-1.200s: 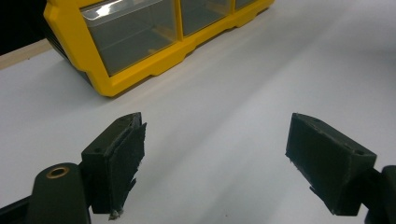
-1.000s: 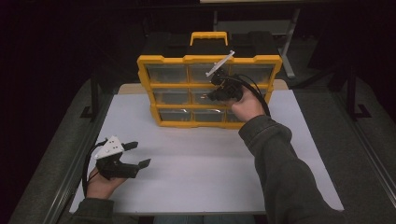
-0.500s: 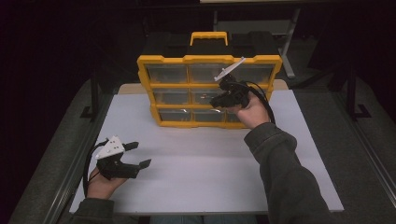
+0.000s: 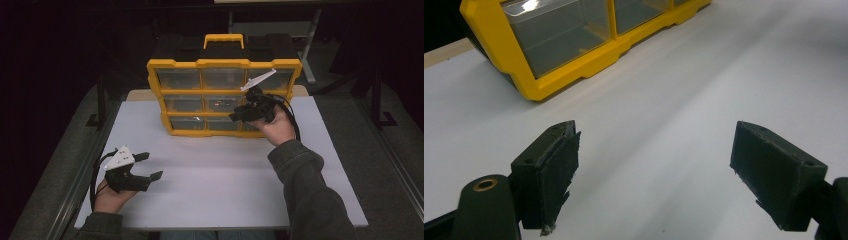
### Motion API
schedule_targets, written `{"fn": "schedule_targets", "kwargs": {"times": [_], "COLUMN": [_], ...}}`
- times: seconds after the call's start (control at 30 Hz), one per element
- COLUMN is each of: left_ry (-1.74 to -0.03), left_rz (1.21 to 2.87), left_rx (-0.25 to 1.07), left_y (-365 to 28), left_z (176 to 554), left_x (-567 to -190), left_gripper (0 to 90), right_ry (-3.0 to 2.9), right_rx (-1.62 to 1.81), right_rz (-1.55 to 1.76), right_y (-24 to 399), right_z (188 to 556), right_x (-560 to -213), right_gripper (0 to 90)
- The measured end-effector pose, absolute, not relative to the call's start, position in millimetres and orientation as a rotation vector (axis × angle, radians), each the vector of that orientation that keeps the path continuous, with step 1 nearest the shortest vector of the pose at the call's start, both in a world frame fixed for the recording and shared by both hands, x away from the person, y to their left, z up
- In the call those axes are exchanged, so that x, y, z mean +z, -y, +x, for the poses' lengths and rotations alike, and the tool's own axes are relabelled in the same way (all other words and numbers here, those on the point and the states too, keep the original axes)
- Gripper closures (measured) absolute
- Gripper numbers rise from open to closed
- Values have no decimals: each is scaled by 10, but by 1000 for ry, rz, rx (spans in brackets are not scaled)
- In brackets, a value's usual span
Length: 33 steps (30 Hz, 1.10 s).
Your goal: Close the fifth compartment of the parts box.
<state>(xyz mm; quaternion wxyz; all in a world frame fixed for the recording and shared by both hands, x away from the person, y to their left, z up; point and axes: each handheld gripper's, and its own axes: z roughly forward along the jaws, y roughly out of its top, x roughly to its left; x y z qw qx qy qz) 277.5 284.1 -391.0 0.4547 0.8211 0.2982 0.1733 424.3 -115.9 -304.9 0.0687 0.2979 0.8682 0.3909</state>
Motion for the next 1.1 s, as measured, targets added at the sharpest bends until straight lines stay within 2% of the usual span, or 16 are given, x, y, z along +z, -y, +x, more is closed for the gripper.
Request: {"fn": "schedule_targets", "kwargs": {"times": [0.33,1.1], "left_ry": [-743,-743], "left_rz": [2026,2024], "left_rx": [424,418], "left_y": [-2839,-2820], "left_z": [2770,2785], "left_x": [-3910,-3921], "left_gripper": [185,181], "right_ry": [-2586,-2566], "right_rx": [1213,1241], "right_rz": [919,960], "right_y": [1277,1520], "right_z": [4172,4016], "right_x": [-3072,-3237], "right_gripper": [538,456]}}
